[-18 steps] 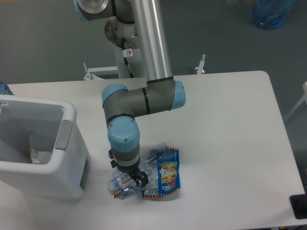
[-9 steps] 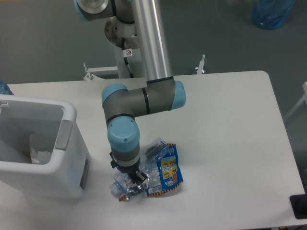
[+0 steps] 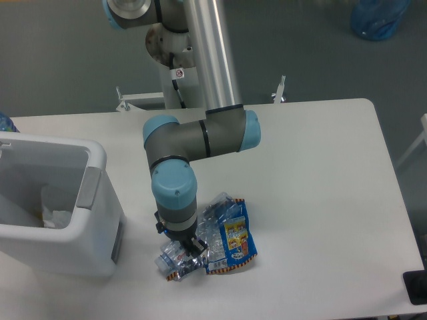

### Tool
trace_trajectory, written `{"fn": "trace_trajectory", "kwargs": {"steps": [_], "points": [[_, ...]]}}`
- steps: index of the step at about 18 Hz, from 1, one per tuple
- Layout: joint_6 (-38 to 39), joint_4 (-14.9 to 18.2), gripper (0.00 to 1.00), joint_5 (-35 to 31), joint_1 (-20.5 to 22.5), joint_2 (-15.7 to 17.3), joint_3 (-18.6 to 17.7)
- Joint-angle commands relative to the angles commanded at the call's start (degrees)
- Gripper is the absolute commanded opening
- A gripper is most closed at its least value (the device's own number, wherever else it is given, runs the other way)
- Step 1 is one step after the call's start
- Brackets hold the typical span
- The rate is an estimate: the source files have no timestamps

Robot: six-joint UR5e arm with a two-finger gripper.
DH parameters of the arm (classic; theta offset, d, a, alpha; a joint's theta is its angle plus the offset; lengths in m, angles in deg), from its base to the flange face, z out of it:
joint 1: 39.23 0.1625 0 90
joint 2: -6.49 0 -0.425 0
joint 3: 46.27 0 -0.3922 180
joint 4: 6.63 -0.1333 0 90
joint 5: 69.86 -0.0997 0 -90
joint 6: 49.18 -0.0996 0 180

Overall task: Place the trash in the trash can
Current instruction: 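Close the gripper on the crumpled clear plastic bottle, then lift the bottle and carry it over the white trash bin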

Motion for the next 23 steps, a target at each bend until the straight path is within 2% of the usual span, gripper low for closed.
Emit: {"fn": "trace_trajectory", "kwargs": {"steps": [4,6,9,11,14,18,23], "points": [[4.65,-0.26,0.56,9.39,3.60,1.59,3.78],[7.89,-0.44,0.56,15.18,5.62,4.22,6.67],[15.45,-1.49,0.57,21.44,6.86,4.23,12.74],[18.97,-3.16,0.57,24.08,7.48,4.41,14.68],[23.98,-5.97,0.57,27.68,7.66,5.54,15.39],[26.37,-5.98,0.57,29.19,6.26,8.88,15.39],[28.29,-5.98,0.57,29.36,0.73,11.96,15.39]]}}
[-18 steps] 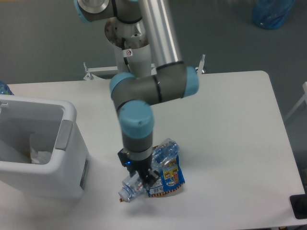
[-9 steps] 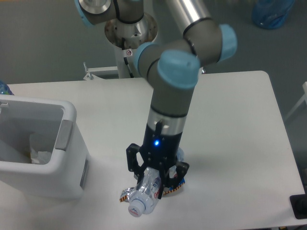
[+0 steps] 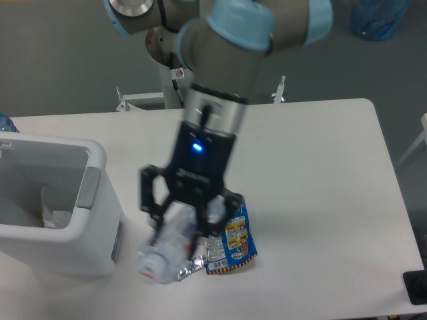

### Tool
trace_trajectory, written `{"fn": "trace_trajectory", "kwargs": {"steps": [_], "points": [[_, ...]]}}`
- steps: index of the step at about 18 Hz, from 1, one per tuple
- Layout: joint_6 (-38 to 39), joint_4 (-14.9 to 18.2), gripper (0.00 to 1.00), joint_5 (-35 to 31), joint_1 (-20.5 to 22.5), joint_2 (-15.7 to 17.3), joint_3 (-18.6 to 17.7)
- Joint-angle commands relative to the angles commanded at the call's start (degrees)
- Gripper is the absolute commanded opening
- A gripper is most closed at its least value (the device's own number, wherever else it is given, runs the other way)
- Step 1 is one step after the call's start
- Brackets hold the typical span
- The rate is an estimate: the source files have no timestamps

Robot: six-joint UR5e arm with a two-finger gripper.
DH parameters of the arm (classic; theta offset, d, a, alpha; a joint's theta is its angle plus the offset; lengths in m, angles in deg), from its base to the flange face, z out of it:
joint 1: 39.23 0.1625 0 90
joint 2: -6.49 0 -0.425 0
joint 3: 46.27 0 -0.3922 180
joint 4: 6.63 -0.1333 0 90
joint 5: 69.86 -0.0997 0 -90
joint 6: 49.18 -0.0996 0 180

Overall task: Place the trash in the trash can
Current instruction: 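Lift the bottle and carry it over the white trash bin, then lower into the bin and open the gripper to drop the bottle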

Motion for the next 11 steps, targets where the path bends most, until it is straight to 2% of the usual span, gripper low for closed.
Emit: {"fn": "trace_trajectory", "kwargs": {"steps": [3,8,11], "points": [[3.17,0.00,0.57,-0.18,-3.00,1.49,0.00],[4.23,0.00,0.56,-0.09,-6.68,3.25,0.00],[4.67,0.00,0.57,-0.17,-10.37,3.26,-2.63]]}}
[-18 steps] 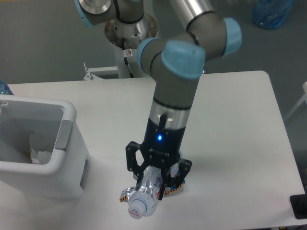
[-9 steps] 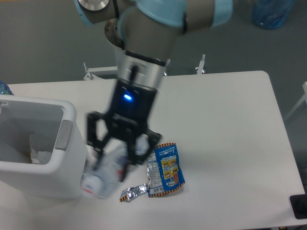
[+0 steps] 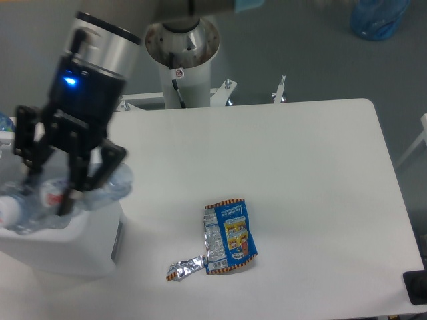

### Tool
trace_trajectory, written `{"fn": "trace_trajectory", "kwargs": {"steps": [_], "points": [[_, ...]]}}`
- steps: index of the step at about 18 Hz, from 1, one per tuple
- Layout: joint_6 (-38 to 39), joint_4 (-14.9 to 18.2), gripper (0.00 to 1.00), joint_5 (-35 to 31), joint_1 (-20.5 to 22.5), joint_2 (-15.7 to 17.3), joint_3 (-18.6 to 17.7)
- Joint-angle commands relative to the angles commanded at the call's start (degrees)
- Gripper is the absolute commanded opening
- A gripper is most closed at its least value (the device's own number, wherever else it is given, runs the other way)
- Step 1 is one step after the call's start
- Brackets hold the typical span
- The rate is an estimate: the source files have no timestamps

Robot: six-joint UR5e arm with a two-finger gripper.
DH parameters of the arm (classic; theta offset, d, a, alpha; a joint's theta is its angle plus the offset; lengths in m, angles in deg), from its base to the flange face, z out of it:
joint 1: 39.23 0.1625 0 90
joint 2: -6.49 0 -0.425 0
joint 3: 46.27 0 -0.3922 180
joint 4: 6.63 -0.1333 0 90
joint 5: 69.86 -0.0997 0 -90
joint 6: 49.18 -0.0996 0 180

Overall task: Place the trash in the trash can
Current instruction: 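Lower into the bin and open the gripper to drop the bottle, then move the gripper back over the blue snack wrapper and lower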

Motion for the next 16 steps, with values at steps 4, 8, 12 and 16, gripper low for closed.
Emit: {"fn": "trace_trajectory", "kwargs": {"steps": [4,8,12,16], "points": [[1.31,0.00,0.57,0.09,-3.69,-1.23,-0.18],[4.04,0.00,0.60,0.09,-4.76,-1.84,-0.79],[4.39,0.09,1.00,0.00,-4.76,-2.64,-0.97],[6.15,0.18,1.00,-0.18,-4.76,-2.29,-1.15]]}}
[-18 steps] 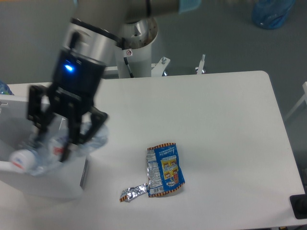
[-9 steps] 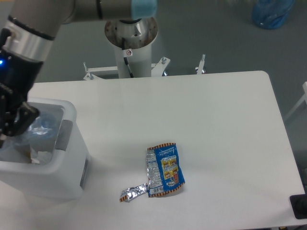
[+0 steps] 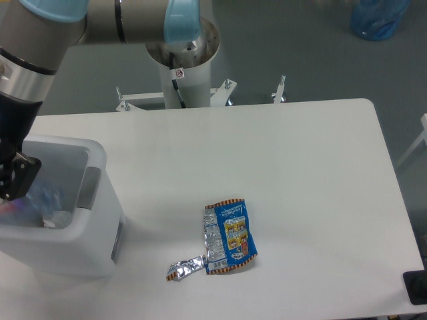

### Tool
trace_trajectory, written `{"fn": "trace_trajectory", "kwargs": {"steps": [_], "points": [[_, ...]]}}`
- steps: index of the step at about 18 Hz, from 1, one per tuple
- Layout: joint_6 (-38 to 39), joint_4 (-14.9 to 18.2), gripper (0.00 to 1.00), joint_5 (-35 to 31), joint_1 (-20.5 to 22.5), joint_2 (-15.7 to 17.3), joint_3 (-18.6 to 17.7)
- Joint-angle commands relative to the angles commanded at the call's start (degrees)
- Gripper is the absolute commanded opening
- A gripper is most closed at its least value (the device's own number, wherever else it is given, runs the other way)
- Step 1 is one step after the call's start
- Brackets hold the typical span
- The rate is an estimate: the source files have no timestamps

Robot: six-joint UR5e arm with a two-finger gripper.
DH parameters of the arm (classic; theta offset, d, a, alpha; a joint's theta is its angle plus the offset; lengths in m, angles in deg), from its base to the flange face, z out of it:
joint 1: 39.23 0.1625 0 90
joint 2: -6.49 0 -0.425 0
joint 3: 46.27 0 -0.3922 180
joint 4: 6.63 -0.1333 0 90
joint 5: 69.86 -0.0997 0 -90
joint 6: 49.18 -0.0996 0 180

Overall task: Place the trash in the trash can
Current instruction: 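Move the gripper back over the blue snack wrapper and lower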

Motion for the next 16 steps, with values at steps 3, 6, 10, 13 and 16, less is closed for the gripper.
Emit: {"fn": "trace_trajectory", "kwargs": {"steps": [3,6,10,13,16], "points": [[0.18,0.26,1.00,-0.44,1.40,-0.09,-1.05],[0.18,0.35,1.00,-0.44,10.68,2.97,-6.92],[-0.70,0.35,1.00,-1.57,20.19,3.43,-10.63],[-2.89,0.26,1.00,-5.61,24.86,0.72,-11.42],[-11.31,0.35,1.00,-9.04,27.32,-3.51,-12.12]]}}
